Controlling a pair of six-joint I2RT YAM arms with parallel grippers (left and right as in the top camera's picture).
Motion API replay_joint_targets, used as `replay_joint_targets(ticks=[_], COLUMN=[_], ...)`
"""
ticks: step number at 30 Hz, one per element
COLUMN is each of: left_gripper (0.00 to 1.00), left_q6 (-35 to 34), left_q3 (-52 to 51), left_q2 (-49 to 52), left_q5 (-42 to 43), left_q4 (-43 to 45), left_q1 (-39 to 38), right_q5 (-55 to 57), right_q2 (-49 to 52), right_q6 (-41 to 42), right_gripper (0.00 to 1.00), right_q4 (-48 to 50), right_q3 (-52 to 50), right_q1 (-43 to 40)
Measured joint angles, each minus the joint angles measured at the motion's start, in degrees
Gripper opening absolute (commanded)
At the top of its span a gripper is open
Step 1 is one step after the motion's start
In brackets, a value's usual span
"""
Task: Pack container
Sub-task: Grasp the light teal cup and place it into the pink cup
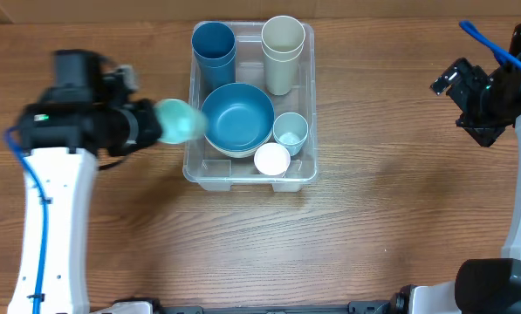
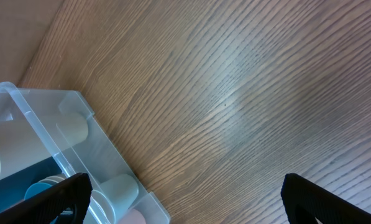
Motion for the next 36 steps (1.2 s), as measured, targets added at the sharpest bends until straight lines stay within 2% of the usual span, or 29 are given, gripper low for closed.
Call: replay_joint_targets(ticks=[5,9,19,25,26,27,29,30,32,35,36], left_gripper=[0.04,0.04,0.04,0.15,0.18,0.26,0.32,0.38,0.44,0.61,0.77], left_q6=[-1.6,-1.8,-3.8,-4.2,-4.2,-4.3,-4.6,-4.6,-4.8,-4.7,-4.9], left_q3=[0.0,0.0,0.0,0.0,0.0,0.0,0.7,2.2,6.3,14.4,17.1], left_q2=[5.0,10.1,17.2,17.2,17.2,17.2,17.2,17.4,17.4,17.4,17.4], left_q5=[0.1,-1.0,-4.4,-6.3,-6.3,-6.4,-6.5,-6.6,-7.0,-7.9,-8.5], left_q4=[3.4,6.3,8.9,7.6,7.4,6.8,4.6,2.4,-0.4,-4.8,-6.8], left_q1=[-16.6,-22.8,-25.3,-25.3,-25.3,-25.3,-25.3,-25.3,-25.3,-24.8,-24.3], right_q5=[0.0,0.0,0.0,0.0,0.0,0.0,0.0,0.0,0.0,0.0,0.0], right_q2=[0.0,0.0,0.0,0.0,0.0,0.0,0.0,0.0,0.0,0.0,0.0], right_q6=[0.0,0.0,0.0,0.0,0.0,0.0,0.0,0.0,0.0,0.0,0.0], right_gripper=[1.0,1.0,1.0,1.0,1.0,1.0,1.0,1.0,1.0,1.0,1.0], right_q4=[0.0,-0.2,-0.3,-0.3,-0.3,-0.3,-0.3,-0.3,-0.3,-0.3,-0.5], right_q3=[0.0,0.0,0.0,0.0,0.0,0.0,0.0,0.0,0.0,0.0,0.0], right_q1=[0.0,0.0,0.0,0.0,0.0,0.0,0.0,0.0,0.0,0.0,0.0])
